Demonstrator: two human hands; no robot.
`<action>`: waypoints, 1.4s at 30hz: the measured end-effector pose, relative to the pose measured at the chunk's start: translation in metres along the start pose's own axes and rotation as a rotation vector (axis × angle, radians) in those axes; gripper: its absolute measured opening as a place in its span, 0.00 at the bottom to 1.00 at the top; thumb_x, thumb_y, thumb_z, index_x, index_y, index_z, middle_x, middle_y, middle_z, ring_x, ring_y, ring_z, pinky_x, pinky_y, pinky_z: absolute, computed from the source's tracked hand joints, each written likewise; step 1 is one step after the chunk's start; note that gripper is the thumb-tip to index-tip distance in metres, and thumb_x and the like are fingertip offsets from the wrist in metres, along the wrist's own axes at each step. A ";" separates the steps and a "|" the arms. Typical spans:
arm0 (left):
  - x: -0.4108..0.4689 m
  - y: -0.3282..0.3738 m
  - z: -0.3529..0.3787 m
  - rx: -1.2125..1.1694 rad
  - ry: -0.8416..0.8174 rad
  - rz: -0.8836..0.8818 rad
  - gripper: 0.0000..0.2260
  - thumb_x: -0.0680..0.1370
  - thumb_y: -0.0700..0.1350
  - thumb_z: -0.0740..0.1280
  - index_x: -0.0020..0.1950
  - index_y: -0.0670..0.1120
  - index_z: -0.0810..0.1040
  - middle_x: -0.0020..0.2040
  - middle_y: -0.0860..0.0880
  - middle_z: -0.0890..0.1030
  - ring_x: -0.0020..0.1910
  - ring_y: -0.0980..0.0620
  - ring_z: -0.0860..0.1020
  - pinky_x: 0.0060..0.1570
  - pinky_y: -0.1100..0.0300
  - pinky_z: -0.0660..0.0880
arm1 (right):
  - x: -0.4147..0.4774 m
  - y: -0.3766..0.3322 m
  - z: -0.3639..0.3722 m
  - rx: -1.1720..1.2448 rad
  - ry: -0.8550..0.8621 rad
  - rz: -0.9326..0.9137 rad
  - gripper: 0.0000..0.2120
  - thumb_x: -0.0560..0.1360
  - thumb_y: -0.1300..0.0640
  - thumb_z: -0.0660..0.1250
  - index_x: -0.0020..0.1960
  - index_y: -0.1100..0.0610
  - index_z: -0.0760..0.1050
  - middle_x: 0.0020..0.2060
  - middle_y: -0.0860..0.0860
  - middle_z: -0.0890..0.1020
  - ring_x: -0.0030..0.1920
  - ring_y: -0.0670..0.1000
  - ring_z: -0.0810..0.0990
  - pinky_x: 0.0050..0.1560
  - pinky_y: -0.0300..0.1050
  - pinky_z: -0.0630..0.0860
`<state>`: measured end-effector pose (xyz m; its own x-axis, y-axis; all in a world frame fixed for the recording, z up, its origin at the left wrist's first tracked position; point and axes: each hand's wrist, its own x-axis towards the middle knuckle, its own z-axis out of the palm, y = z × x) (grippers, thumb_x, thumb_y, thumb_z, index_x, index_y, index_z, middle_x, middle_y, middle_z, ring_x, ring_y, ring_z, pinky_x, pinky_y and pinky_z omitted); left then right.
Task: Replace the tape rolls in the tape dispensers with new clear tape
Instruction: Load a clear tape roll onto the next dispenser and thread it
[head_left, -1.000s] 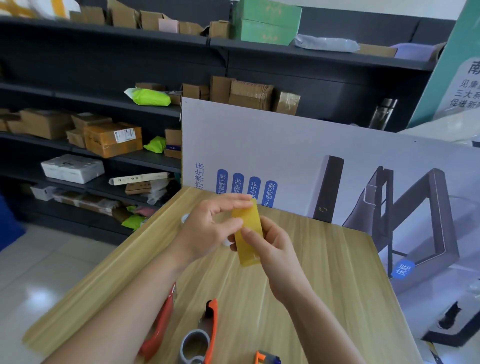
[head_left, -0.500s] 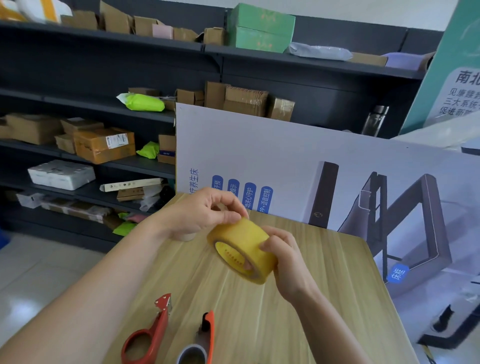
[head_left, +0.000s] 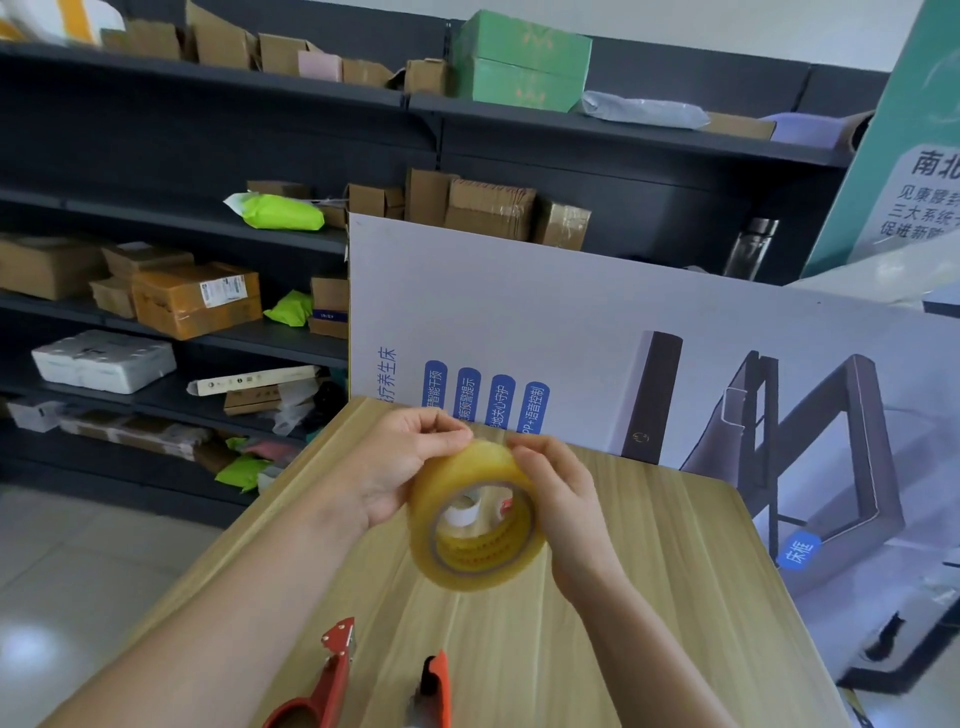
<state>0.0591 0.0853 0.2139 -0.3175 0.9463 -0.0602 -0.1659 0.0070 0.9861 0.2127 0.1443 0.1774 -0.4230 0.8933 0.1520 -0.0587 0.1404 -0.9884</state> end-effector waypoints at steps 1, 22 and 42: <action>0.002 -0.005 -0.001 -0.045 0.071 -0.003 0.05 0.75 0.35 0.67 0.40 0.42 0.77 0.35 0.46 0.78 0.32 0.54 0.76 0.30 0.65 0.76 | 0.000 0.004 0.005 -0.060 0.063 -0.027 0.07 0.75 0.49 0.67 0.50 0.51 0.79 0.44 0.46 0.82 0.48 0.49 0.80 0.52 0.53 0.77; 0.020 -0.011 -0.027 0.328 0.362 0.310 0.05 0.72 0.39 0.73 0.37 0.47 0.83 0.32 0.48 0.83 0.32 0.53 0.79 0.37 0.58 0.78 | 0.007 0.018 0.045 -0.300 0.003 -0.177 0.04 0.77 0.59 0.68 0.48 0.60 0.77 0.41 0.61 0.81 0.39 0.53 0.77 0.40 0.45 0.73; 0.002 -0.016 -0.041 0.490 0.121 0.643 0.05 0.80 0.38 0.61 0.50 0.46 0.75 0.38 0.49 0.81 0.41 0.56 0.79 0.44 0.67 0.74 | 0.005 0.010 0.056 -0.283 -0.059 -0.099 0.11 0.83 0.53 0.57 0.51 0.52 0.78 0.35 0.48 0.78 0.33 0.39 0.72 0.36 0.33 0.70</action>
<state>0.0224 0.0736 0.1918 -0.3144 0.7722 0.5521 0.5011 -0.3589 0.7874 0.1595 0.1261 0.1677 -0.4803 0.8441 0.2383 0.1482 0.3459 -0.9265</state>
